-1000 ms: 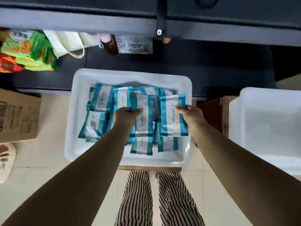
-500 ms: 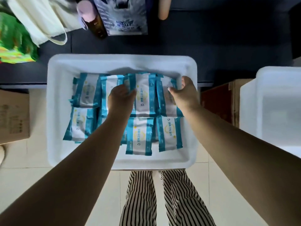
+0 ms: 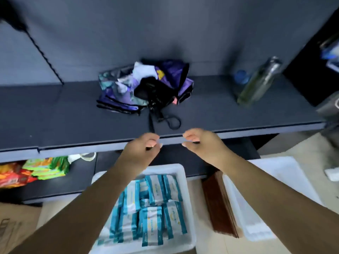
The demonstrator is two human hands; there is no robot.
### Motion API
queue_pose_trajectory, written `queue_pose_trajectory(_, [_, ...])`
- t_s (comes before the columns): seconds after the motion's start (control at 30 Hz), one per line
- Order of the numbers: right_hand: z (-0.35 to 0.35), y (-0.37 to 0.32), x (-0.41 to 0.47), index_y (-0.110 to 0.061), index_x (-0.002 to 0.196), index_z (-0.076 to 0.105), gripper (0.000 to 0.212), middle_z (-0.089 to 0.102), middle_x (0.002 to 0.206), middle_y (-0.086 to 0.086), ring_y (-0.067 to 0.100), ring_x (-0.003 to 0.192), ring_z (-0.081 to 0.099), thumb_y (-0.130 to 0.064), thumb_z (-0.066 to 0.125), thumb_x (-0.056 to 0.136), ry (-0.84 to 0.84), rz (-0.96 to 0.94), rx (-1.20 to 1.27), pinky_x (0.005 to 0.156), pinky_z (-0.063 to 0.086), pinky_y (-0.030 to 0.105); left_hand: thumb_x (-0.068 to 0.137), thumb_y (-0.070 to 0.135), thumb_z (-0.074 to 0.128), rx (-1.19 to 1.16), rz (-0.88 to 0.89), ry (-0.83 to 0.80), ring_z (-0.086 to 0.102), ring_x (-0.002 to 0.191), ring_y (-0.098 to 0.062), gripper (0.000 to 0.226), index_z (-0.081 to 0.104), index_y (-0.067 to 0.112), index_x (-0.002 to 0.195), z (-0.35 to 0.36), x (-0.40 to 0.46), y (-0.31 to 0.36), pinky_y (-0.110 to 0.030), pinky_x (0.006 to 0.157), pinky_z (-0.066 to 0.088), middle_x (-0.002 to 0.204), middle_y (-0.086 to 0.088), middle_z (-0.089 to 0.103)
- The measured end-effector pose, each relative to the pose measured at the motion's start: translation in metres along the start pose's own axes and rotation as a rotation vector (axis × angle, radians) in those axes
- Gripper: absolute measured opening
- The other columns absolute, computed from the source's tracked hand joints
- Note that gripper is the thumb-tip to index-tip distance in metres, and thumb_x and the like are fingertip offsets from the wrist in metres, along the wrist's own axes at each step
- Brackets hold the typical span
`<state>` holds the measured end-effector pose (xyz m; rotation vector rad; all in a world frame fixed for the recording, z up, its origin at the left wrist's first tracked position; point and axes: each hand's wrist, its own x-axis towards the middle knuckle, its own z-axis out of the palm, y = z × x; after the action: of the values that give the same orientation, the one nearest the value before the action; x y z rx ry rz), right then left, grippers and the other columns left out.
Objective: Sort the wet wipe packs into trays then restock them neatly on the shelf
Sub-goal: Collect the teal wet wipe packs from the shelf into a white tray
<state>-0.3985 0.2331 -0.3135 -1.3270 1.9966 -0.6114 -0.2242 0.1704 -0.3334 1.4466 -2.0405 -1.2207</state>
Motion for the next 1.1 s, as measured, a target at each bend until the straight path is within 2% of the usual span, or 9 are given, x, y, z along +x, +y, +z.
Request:
queue_pose_trajectory(0.1, [-0.062, -0.049, -0.025, -0.012, 0.111, 0.064, 0.025, 0.065, 0.108, 0.002, 0.015, 0.105, 0.058, -0.017, 0.064, 0.086, 0.125, -0.105, -0.065, 0.095, 0.039, 0.022, 0.086, 0.024, 0.063, 0.035, 0.187, -0.034, 0.062, 0.097, -0.018, 0.016, 0.061, 0.025, 0.102, -0.034, -0.002, 0.067, -0.030, 0.091, 0.046, 0.091, 0.002, 0.064])
queue_pose_trajectory(0.2, [-0.121, -0.092, -0.055, -0.013, 0.106, 0.066, 0.021, 0.064, 0.097, -0.003, 0.008, 0.091, 0.056, -0.018, 0.064, 0.086, 0.260, -0.227, -0.155, 0.087, 0.038, 0.015, 0.086, 0.022, 0.062, 0.083, 0.360, -0.011, 0.061, 0.094, -0.015, 0.020, 0.063, 0.017, 0.106, -0.064, -0.008, 0.135, -0.025, 0.090, 0.044, 0.082, 0.010, 0.060])
queue_pose_trajectory(0.5, [-0.254, -0.163, -0.100, -0.019, 0.095, 0.064, 0.013, 0.057, 0.080, -0.009, 0.008, 0.077, 0.051, -0.026, 0.066, 0.085, 0.566, -0.360, -0.278, 0.063, 0.034, 0.008, 0.085, 0.031, 0.062, 0.181, 0.703, 0.131, 0.060, 0.088, -0.012, 0.009, 0.058, 0.029, 0.093, -0.121, -0.023, 0.289, -0.025, 0.088, 0.043, 0.076, 0.019, 0.058])
queue_pose_trajectory(0.6, [-0.289, -0.164, -0.086, -0.016, 0.093, 0.064, 0.015, 0.061, 0.084, -0.004, 0.011, 0.080, 0.053, -0.028, 0.065, 0.085, 0.592, -0.363, -0.283, 0.070, 0.037, 0.022, 0.086, 0.033, 0.061, 0.207, 0.711, 0.165, 0.060, 0.093, -0.011, 0.007, 0.056, 0.029, 0.090, -0.122, -0.006, 0.318, -0.025, 0.088, 0.042, 0.086, 0.011, 0.064])
queue_pose_trajectory(0.73, [-0.330, -0.150, -0.045, -0.016, 0.092, 0.065, 0.015, 0.063, 0.088, -0.003, 0.011, 0.083, 0.054, -0.030, 0.064, 0.086, 0.607, -0.355, -0.247, 0.072, 0.038, 0.023, 0.089, 0.039, 0.055, 0.405, 0.691, 0.221, 0.055, 0.104, -0.011, 0.021, 0.059, 0.025, 0.104, -0.111, 0.039, 0.349, -0.020, 0.082, 0.037, 0.112, 0.007, 0.063])
queue_pose_trajectory(0.8, [-0.350, -0.140, -0.016, -0.020, 0.087, 0.062, 0.011, 0.063, 0.089, -0.003, 0.011, 0.084, 0.054, -0.030, 0.064, 0.086, 0.582, -0.362, -0.233, 0.072, 0.039, 0.023, 0.091, 0.044, 0.050, 0.565, 0.633, 0.232, 0.048, 0.116, -0.014, 0.038, 0.053, 0.024, 0.123, -0.104, 0.069, 0.361, -0.021, 0.085, 0.034, 0.128, 0.004, 0.055])
queue_pose_trajectory(0.9, [-0.380, -0.127, 0.032, -0.021, 0.084, 0.063, 0.011, 0.066, 0.089, -0.003, 0.013, 0.085, 0.055, -0.032, 0.064, 0.085, 0.544, -0.370, -0.221, 0.073, 0.040, 0.025, 0.092, 0.051, 0.041, 0.754, 0.503, 0.171, 0.030, 0.136, -0.017, 0.059, 0.034, 0.020, 0.142, -0.096, 0.112, 0.375, -0.025, 0.106, 0.025, 0.150, 0.001, 0.032])
queue_pose_trajectory(1.0, [-0.407, -0.127, 0.074, -0.023, 0.083, 0.063, 0.013, 0.061, 0.082, -0.008, 0.011, 0.082, 0.052, -0.035, 0.063, 0.086, 0.486, -0.404, -0.223, 0.068, 0.037, 0.024, 0.092, 0.054, 0.037, 0.822, 0.420, 0.128, 0.012, 0.143, -0.012, 0.065, 0.021, 0.023, 0.147, -0.096, 0.142, 0.380, -0.026, 0.113, 0.012, 0.156, 0.005, 0.013])
queue_pose_trajectory(1.1, [-0.418, -0.133, 0.115, -0.022, 0.084, 0.060, 0.017, 0.057, 0.082, -0.007, 0.012, 0.083, 0.049, -0.039, 0.058, 0.089, 0.371, -0.430, -0.228, 0.072, 0.035, 0.024, 0.091, 0.054, 0.040, 0.815, 0.364, 0.137, 0.009, 0.143, -0.012, 0.067, 0.022, 0.022, 0.147, -0.104, 0.158, 0.377, -0.023, 0.113, 0.007, 0.156, 0.004, 0.012])
